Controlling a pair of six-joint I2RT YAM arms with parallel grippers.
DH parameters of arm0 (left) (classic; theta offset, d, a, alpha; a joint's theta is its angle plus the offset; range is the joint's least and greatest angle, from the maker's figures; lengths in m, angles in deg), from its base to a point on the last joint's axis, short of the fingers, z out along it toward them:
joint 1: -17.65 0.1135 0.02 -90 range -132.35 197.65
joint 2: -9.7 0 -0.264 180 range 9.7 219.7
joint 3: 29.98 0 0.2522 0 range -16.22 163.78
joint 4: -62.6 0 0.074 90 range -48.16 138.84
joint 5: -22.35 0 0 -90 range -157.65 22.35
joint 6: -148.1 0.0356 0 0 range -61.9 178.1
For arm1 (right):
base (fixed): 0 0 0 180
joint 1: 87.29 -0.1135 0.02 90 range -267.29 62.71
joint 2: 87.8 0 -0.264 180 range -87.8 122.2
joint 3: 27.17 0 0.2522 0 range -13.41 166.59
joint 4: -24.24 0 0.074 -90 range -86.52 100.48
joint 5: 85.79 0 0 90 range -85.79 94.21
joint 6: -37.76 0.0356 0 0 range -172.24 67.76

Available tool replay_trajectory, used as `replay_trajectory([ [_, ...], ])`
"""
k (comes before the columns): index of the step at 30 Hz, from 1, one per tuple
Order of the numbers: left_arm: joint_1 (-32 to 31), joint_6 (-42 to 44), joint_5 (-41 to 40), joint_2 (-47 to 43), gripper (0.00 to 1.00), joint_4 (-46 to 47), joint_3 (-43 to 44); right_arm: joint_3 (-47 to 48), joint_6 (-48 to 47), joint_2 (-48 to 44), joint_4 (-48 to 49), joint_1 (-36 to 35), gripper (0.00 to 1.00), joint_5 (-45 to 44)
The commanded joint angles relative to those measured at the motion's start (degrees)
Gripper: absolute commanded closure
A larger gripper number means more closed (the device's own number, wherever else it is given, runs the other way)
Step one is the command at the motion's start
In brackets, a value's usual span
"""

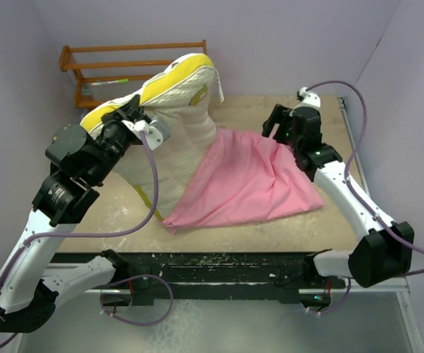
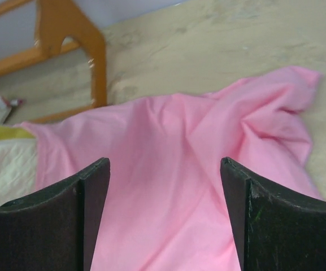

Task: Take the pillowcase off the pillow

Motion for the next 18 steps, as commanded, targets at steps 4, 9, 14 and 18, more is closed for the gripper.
replay_trajectory([
  [4, 0.0, -1.6, 3.4, -3.0, 1.0, 5.6, 2.8, -1.4, -20.0, 8.7, 11.2, -7.3, 0.14, 12.6],
  [9, 0.0, 1.2, 1.0, -5.2, 1.0, 9.7, 3.1, -7.1, -27.2, 9.4, 24.2, -7.3, 0.11, 23.4],
  [14, 0.0, 3.4, 0.0, -5.3, 1.0, 12.6, 6.7, -4.4, -32.2, 15.5, 25.1, -7.5, 0.12, 29.3],
  [18, 0.0, 6.9, -3.2, -4.3, 1.0, 21.7, 9.0, -1.2, -27.0, 22.7, 20.5, -7.9, 0.15, 27.1],
])
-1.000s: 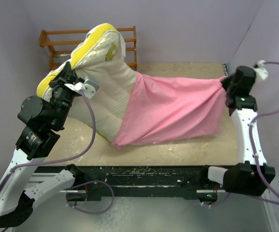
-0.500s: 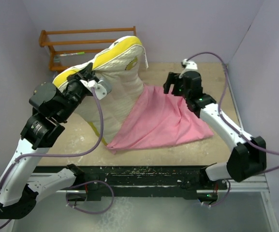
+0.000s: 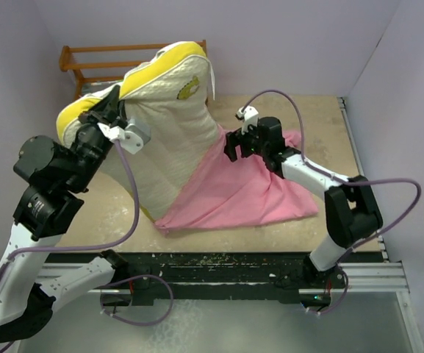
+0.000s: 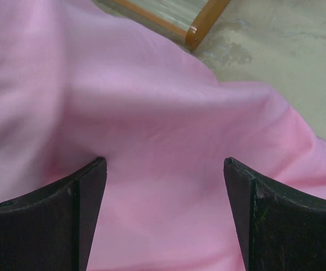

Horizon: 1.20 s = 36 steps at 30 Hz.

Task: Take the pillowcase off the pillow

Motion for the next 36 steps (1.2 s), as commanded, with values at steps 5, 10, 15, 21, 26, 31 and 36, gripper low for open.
replay_trajectory([
  [5, 0.0, 5.0, -4.7, 0.7, 1.0, 23.3, 8.3, -0.2, 16.4, 10.5, 4.4, -0.6, 0.24, -1.3],
  [10, 0.0, 6.3, -6.0, 1.1, 1.0, 26.5, 7.6, -0.2, 30.6, 16.9, -4.1, -0.1, 0.5, -5.9],
  [15, 0.0, 10.2, -7.7, 1.3, 1.0, 30.6, 7.4, -5.4, 34.9, 15.0, -6.2, 5.3, 0.5, -9.5],
  [21, 0.0, 13.1, -9.6, 2.1, 1.0, 33.4, 7.4, -7.9, 37.7, 7.1, -10.4, 19.3, 0.54, -10.9],
  [26, 0.0, 9.6, -9.0, 2.1, 1.0, 24.4, 7.8, -3.4, 38.5, 1.0, -15.9, 30.1, 0.53, -10.5],
  [31, 0.0, -0.4, -6.4, 2.4, 1.0, 12.4, 7.2, 6.6, 35.7, -2.2, -15.9, 31.7, 0.52, -7.7],
  [36, 0.0, -8.6, -2.9, 8.0, 1.0, 7.9, 10.5, 10.1, 32.3, -6.1, -15.3, 25.3, 0.42, -8.5],
])
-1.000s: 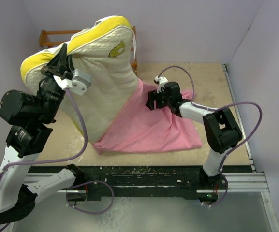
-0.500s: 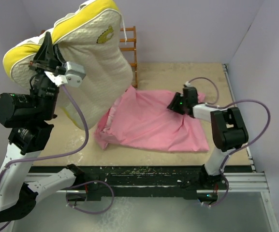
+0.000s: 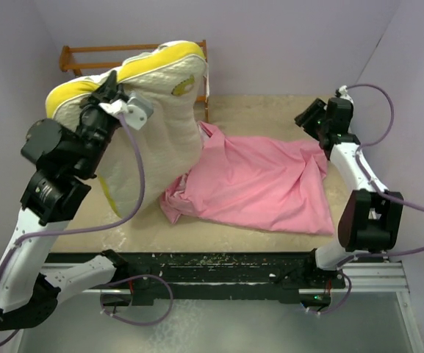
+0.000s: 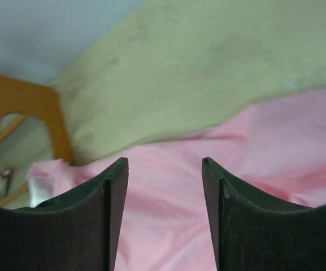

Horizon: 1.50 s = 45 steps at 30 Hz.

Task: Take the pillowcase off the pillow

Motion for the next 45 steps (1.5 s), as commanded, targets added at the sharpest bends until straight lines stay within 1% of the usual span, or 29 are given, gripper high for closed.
replay_trajectory([
  [1, 0.0, -10.0, 5.1, 4.9, 1.0, 2.3, 7.8, 1.9, -3.2, -6.0, 1.3, -5.6, 0.4, 1.7],
  [4, 0.0, -14.3, 6.9, 9.9, 1.0, 1.4, 14.9, -1.1, -2.8, -10.2, 2.8, -6.1, 0.37, 2.3],
  [6, 0.0, -17.1, 7.4, 12.8, 1.0, -0.4, 19.6, -2.9, -2.9, -13.4, 2.9, -6.1, 0.33, 1.7],
  [9, 0.0, -22.0, 4.3, 15.6, 1.0, -4.5, 24.0, -5.5, -3.1, -16.6, 2.2, -6.1, 0.29, 1.3],
  [10, 0.0, -22.8, 2.5, 15.9, 1.0, -5.8, 23.5, -6.3, -3.3, -17.5, 2.0, -6.1, 0.28, 1.6],
  [12, 0.0, -22.0, -0.5, 14.0, 1.0, -5.3, 18.2, -7.9, -3.5, -18.9, 1.6, -6.1, 0.27, 2.4],
  [15, 0.0, -15.4, -6.6, 10.5, 1.0, -2.7, 8.1, -11.4, -3.8, -21.3, 1.0, -6.4, 0.26, 2.9],
  [16, 0.7, -14.0, -8.8, 10.1, 1.0, -2.8, 5.8, -12.7, -4.1, -22.2, 0.8, -6.5, 0.26, 2.8],
  [17, 2.5, -13.1, -9.2, 10.1, 1.0, -4.8, 4.4, -13.8, -4.3, -22.9, 0.8, -6.6, 0.26, 2.5],
  [19, 8.1, -13.4, -6.0, 11.2, 1.0, -13.2, 4.1, -15.6, -4.6, -24.0, 0.6, -6.7, 0.26, 2.3],
  [20, 12.0, -13.8, -4.7, 12.0, 1.0, -17.2, 3.9, -16.3, -4.7, -24.3, 0.3, -6.7, 0.26, 2.2],
  [21, 14.8, -13.7, -3.6, 12.6, 1.0, -19.9, 3.0, -17.0, -4.9, -24.5, 0.1, -6.8, 0.26, 2.1],
  [23, 20.3, -13.3, -1.1, 12.7, 1.0, -23.2, -0.1, -18.0, -4.9, -25.1, -0.2, -7.0, 0.25, 1.7],
  [25, 24.5, -10.5, 1.0, 11.4, 1.0, -23.7, -5.2, -18.9, -5.0, -25.7, -0.3, -7.4, 0.25, 1.4],
  [27, 27.1, -6.0, -0.9, 8.9, 1.0, -19.8, -12.3, -19.4, -5.1, -26.1, -0.5, -8.0, 0.25, 1.0],
  [29, 30.1, -2.5, 1.0, 5.4, 1.0, -18.4, -18.2, -19.6, -5.4, -26.1, -1.0, -8.6, 0.24, 0.6],
  [32, 32.0, 0.5, 2.4, 2.4, 1.0, -21.8, -21.6, -20.4, -5.6, -25.9, -1.0, -8.9, 0.23, 0.6],
  [36, 32.8, 2.6, 2.9, 0.6, 1.0, -24.7, -25.6, -21.9, -5.2, -25.5, -0.6, -9.8, 0.23, 0.7],
  [37, 33.1, 3.0, 2.8, 0.7, 0.91, -24.8, -26.7, -22.4, -5.1, -25.4, -0.3, -10.1, 0.23, 0.7],
  [39, 33.6, 2.5, 3.5, 1.1, 0.41, -24.5, -28.5, -23.2, -4.9, -25.2, -0.2, -10.6, 0.22, 0.5],
  [40, 33.7, 1.0, 4.7, 1.4, 0.19, -24.8, -28.5, -23.6, -4.8, -25.3, -0.3, -10.7, 0.22, 0.4],
  [41, 33.9, -0.6, 6.4, 1.7, 0.02, -25.6, -27.8, -23.7, -5.0, -25.5, -0.5, -10.8, 0.2, 0.3],
  [42, 34.0, -3.1, 8.5, 2.1, 0.0, -26.7, -26.6, -23.8, -5.3, -25.9, -0.7, -10.8, 0.16, 0.2],
  [44, 34.0, -8.6, 13.3, 3.2, 0.0, -29.5, -23.3, -23.6, -6.0, -27.3, -1.4, -10.8, 0.02, -0.7],
  [45, 34.0, -11.9, 15.8, 3.8, 0.0, -30.7, -21.5, -23.3, -6.6, -28.2, -1.8, -10.8, 0.01, -2.0],
])
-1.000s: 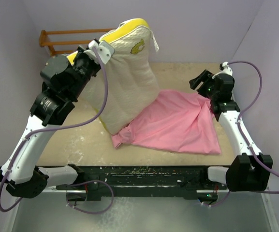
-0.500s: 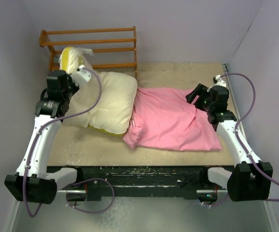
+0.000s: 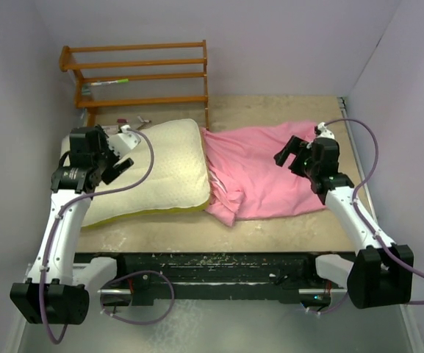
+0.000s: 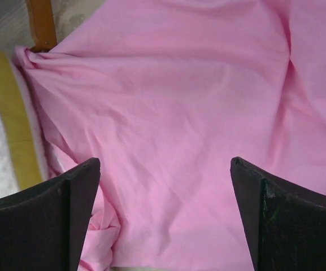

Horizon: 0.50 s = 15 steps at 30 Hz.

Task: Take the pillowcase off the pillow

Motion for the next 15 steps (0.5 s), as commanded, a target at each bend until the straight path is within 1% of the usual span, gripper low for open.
replay_trajectory([
  [1, 0.3, -12.8, 12.6, 2.3, 0.0, -4.3, 7.6, 0.9, -2.4, -4.5, -0.1, -0.3, 0.0, -4.6],
  [3, 0.4, -20.0, 15.4, 3.7, 0.0, -3.7, 10.0, 1.3, -3.5, -7.3, -0.4, -0.3, 0.0, -8.5],
  [6, 0.4, -29.9, 15.4, 4.4, 0.01, 3.4, 9.6, -0.8, -5.0, -13.5, 1.9, -0.3, 0.0, -15.9],
  [8, 0.4, -35.0, 14.1, 3.8, 0.01, 9.5, 7.0, -2.9, -6.5, -17.3, 4.4, -0.3, 0.0, -22.5],
  [11, 0.4, -39.1, 14.4, 2.3, 0.0, 17.7, 0.7, -5.4, -3.9, -20.9, 5.7, -0.3, 0.0, -29.5],
  [14, 0.4, -41.6, 14.0, 2.2, 0.0, 23.8, -6.0, -8.2, -7.4, -23.1, 6.5, -0.3, 0.0, -35.1],
  [15, 0.4, -42.0, 13.4, 2.2, 0.0, 26.8, -9.0, -8.8, -7.0, -23.6, 6.0, -0.3, 0.0, -37.6],
])
